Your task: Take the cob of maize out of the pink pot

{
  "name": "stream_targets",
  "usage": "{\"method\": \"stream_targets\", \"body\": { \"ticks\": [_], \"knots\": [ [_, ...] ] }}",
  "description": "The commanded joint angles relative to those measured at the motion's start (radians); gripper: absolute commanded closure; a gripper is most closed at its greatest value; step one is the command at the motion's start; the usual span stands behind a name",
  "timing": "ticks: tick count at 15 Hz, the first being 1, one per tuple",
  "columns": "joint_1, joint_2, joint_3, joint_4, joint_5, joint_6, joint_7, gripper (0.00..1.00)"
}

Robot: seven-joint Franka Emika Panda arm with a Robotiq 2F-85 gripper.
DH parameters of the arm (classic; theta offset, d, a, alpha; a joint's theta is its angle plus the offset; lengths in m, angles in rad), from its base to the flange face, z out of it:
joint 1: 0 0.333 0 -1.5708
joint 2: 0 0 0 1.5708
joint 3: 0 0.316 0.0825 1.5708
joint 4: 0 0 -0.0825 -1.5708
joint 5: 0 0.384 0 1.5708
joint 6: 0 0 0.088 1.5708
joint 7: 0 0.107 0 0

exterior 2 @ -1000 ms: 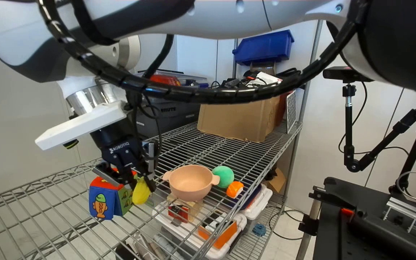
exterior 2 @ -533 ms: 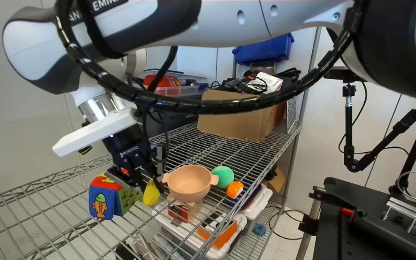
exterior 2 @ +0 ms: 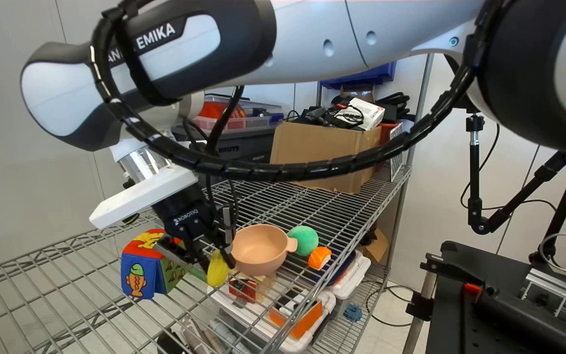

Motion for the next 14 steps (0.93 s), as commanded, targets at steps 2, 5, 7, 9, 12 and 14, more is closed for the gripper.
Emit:
{"method": "stream_targets", "body": {
  "ticks": [2, 5, 7, 9, 12, 14],
  "knots": [
    [0.002, 0.016, -0.004, 0.025, -0.022, -0.009, -0.048, 0.24],
    [0.002, 0.016, -0.005, 0.026, -0.023, -0.01, -0.062, 0.03],
    [0.0, 0.01, -0.005, 0.025, -0.025, -0.01, -0.08, 0.0],
    [-0.008, -0.02, -0.006, 0.005, -0.025, -0.001, -0.112, 0.0],
    [-0.026, -0.049, -0.012, 0.011, -0.031, 0.043, -0.168, 0.0],
    [-0.043, -0.068, -0.013, 0.016, -0.029, 0.106, -0.204, 0.0]
  ]
}}
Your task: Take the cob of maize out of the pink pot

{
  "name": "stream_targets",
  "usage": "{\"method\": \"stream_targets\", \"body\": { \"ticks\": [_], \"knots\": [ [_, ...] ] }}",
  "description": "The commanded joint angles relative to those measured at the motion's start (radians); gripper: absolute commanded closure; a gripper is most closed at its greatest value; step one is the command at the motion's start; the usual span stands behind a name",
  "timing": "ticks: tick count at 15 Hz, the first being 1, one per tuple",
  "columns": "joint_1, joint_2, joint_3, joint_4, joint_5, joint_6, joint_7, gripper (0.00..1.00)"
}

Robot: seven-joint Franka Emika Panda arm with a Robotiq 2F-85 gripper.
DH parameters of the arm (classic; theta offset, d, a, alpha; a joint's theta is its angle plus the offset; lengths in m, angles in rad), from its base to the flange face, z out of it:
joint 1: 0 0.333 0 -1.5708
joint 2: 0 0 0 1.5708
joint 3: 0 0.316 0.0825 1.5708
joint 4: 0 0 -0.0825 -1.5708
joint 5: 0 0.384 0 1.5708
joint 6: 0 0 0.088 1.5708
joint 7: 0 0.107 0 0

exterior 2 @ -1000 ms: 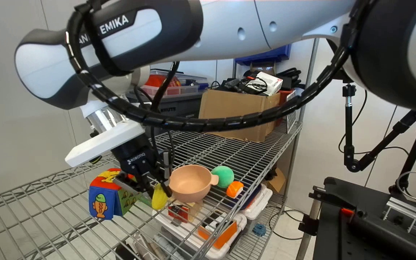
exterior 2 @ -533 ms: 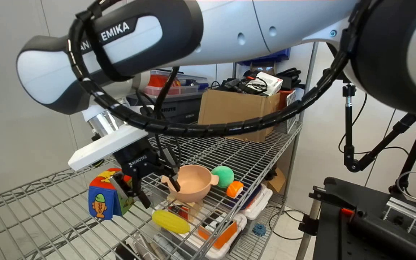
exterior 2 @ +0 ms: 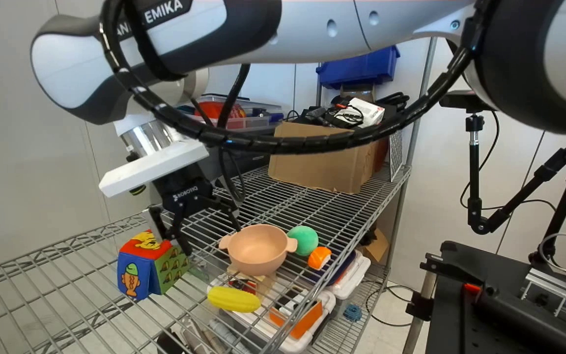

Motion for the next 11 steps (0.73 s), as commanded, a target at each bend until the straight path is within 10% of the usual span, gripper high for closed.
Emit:
{"method": "stream_targets", "body": {
  "ticks": [1, 11],
  "knots": [
    [-0.034, -0.048, 0.002, 0.0, -0.011, 0.094, -0.088, 0.0],
    [-0.069, -0.076, 0.001, -0.014, 0.0, 0.138, -0.123, 0.0]
  ]
}}
